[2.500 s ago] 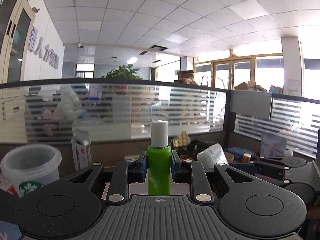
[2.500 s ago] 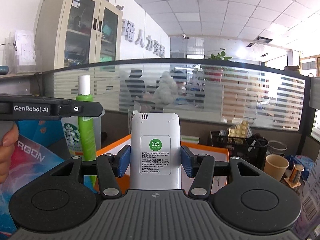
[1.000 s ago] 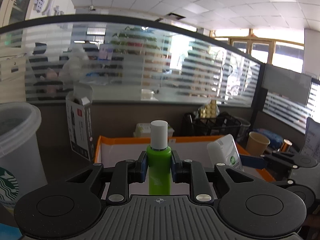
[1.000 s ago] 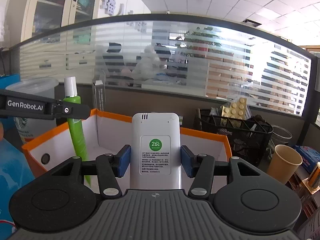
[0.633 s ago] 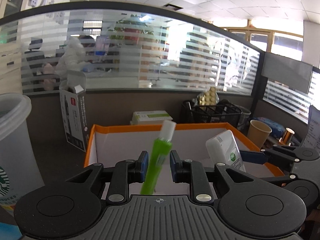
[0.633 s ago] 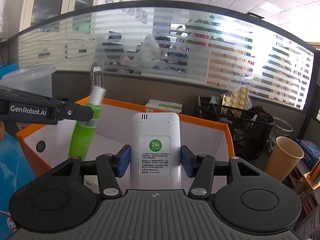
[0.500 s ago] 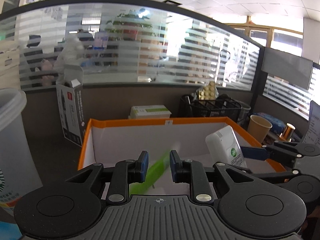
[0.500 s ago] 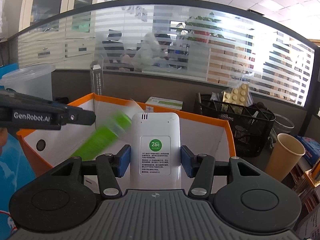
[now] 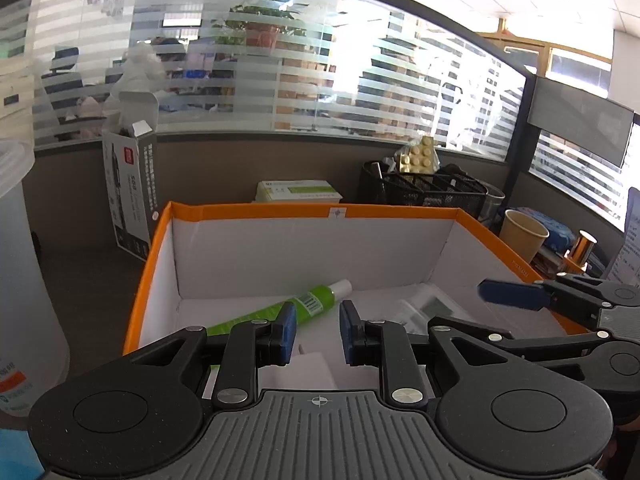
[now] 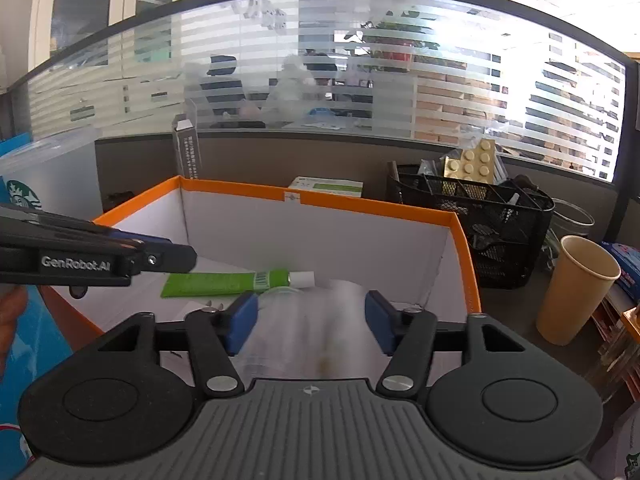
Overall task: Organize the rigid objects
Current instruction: 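Lower both items into the orange box and open both grippers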
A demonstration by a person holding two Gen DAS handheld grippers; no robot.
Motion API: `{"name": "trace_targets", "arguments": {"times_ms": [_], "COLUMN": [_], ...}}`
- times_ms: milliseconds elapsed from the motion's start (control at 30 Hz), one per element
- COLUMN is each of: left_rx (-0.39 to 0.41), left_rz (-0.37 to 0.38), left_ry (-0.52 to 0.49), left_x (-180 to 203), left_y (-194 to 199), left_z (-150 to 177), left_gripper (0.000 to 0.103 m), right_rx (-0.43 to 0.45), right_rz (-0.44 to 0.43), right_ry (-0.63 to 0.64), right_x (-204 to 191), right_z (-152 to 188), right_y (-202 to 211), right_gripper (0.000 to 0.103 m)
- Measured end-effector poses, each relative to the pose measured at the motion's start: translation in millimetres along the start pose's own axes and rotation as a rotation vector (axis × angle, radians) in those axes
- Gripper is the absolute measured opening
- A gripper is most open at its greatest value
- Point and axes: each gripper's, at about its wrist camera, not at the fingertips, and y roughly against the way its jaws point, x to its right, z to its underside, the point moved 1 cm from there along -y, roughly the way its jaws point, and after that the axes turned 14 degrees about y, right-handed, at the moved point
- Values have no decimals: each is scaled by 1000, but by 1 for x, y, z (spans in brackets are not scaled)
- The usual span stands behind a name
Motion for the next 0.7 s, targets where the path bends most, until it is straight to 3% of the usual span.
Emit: {"name": "trace_targets", "arguments": {"times_ms": [67, 267, 333, 400, 500, 667, 700], "left_rx": [7, 49, 73, 115, 185, 229, 237], "left_rz": [5, 22, 32, 44, 55, 68, 68], "left_ry": [-4, -17, -14, -16, -43, -49, -49], "left_x": [3, 12, 15, 21, 31, 41, 42], "left_y": [3, 20, 30, 45, 69, 97, 102], "left_z": [0, -4, -6, -9, -9, -2, 0], "left_gripper": [22, 25, 30, 52, 72, 96, 96], "right_rx": [14, 82, 106, 123, 147, 181, 181], "right_rz": [22, 68, 79, 84, 97, 111, 113], "right_ry": [-6, 7, 6, 2, -14, -42, -46], "right_x": [1, 2, 2, 2, 2, -1, -1], "right_z": [0, -6, -9, -11, -12, -9, -7], "right_y": [2, 16, 22, 27, 38, 60, 63], "right_gripper": [83, 82, 82, 82, 82, 82, 82]}}
